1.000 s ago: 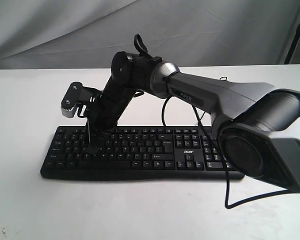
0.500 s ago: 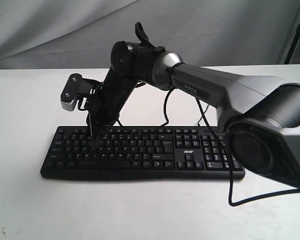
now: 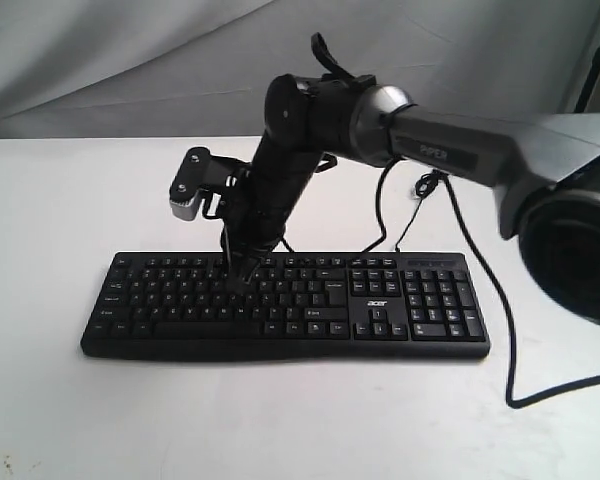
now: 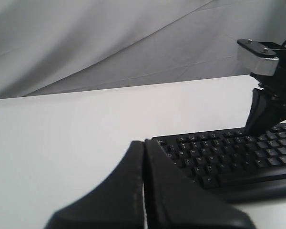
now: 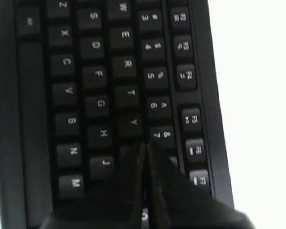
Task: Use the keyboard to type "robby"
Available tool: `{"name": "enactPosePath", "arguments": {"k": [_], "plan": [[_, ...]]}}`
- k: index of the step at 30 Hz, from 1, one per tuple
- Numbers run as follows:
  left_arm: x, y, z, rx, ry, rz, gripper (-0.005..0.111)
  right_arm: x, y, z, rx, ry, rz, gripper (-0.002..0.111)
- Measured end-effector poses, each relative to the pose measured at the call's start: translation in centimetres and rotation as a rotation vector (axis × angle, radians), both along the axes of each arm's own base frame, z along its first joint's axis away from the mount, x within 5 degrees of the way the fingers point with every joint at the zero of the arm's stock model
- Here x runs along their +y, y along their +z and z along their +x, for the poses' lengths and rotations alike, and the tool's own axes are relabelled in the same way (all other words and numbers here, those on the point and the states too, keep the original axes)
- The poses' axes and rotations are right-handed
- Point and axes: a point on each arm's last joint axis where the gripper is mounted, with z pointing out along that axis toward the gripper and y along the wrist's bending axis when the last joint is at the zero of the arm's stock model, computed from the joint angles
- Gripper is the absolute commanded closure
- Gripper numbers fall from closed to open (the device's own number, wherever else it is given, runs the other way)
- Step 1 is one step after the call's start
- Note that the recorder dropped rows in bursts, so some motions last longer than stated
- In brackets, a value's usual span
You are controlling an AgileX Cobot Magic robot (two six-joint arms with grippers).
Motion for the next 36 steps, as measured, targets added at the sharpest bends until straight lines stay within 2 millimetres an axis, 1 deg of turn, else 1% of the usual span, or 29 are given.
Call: {"name": "enactPosePath", "arguments": {"k": [1,7,10,16,24,36], "plan": [[0.0,0.0,0.0,0.0,0.0,0.0,0.107,-0.5,-0.3,-0.2,0.003,-0.009,0.003,0.108],[0.0,0.0,0.0,0.0,0.0,0.0,0.107,-2.7,0.1,-1.2,0.003,-0.05,0.042,0.108],[0.0,0.0,0.0,0.0,0.0,0.0,0.107,-3.4,-0.5,-1.2,0.001,-0.066,0.053,0.108],[0.0,0.0,0.0,0.0,0.0,0.0,0.107,-3.4,-0.7,-1.1,-0.005,-0.074,0.063,0.108],[0.0,0.0,0.0,0.0,0.0,0.0,0.107,-3.3,-1.6,-0.9,-0.008,-0.086,0.063,0.108],[0.0,0.0,0.0,0.0,0.0,0.0,0.107,-3.4,-1.7,-0.8,-0.01,-0.089,0.051,0.108]]}}
